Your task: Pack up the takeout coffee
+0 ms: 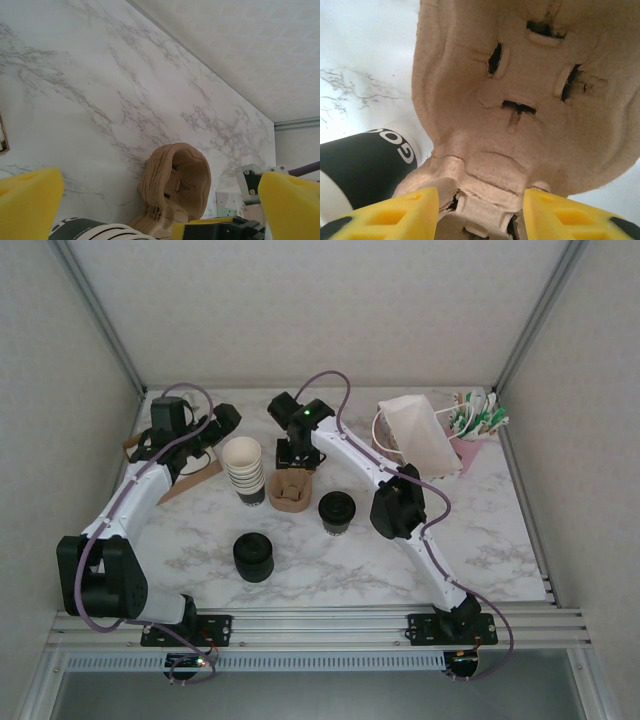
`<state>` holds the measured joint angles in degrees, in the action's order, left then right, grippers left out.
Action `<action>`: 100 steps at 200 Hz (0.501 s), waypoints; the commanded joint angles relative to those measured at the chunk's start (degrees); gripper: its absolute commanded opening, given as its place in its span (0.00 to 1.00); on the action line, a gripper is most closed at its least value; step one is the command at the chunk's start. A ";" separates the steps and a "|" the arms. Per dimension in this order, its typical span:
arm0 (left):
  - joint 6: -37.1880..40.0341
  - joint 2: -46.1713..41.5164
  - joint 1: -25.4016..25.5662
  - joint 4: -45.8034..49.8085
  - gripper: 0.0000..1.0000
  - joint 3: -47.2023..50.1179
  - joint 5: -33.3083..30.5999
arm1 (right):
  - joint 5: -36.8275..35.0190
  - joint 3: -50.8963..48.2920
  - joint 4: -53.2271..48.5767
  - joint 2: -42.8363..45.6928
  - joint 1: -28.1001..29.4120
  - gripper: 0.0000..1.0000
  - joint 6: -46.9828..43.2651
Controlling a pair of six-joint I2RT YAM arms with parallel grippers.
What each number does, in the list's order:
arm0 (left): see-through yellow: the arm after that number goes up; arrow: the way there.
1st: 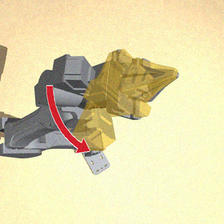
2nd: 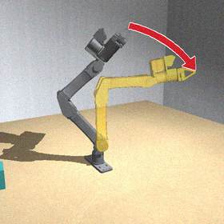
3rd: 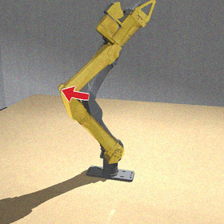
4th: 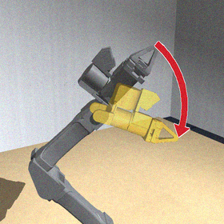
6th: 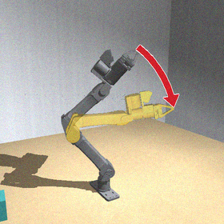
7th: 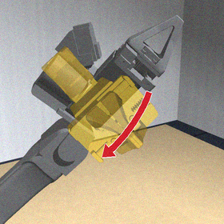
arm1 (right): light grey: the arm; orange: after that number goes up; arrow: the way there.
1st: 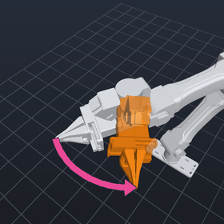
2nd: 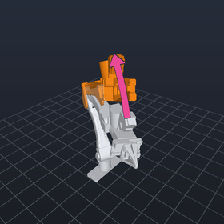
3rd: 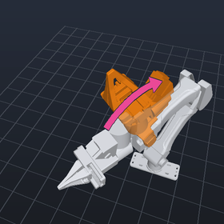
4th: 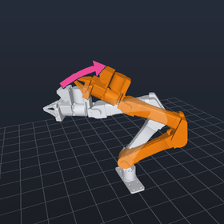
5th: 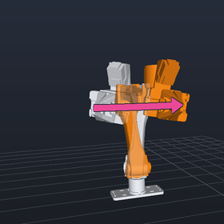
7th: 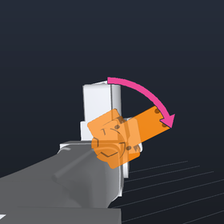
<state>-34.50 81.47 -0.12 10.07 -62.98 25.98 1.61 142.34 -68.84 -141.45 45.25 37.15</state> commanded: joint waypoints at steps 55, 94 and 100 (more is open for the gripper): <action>1.01 -1.54 -0.89 -1.21 1.00 0.49 1.43 | -2.95 4.63 -4.31 -3.34 0.19 0.47 -0.30; 1.01 -1.40 -1.02 -1.31 1.00 0.32 1.79 | -5.27 6.31 -5.97 -4.08 0.17 0.44 -2.09; 1.01 -1.47 -1.02 -1.35 1.00 0.31 1.80 | -5.79 6.55 -6.32 -4.19 0.18 0.44 -2.45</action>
<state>-34.50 81.47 -0.60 10.07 -62.98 26.46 -0.95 146.39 -72.10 -143.85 45.25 36.40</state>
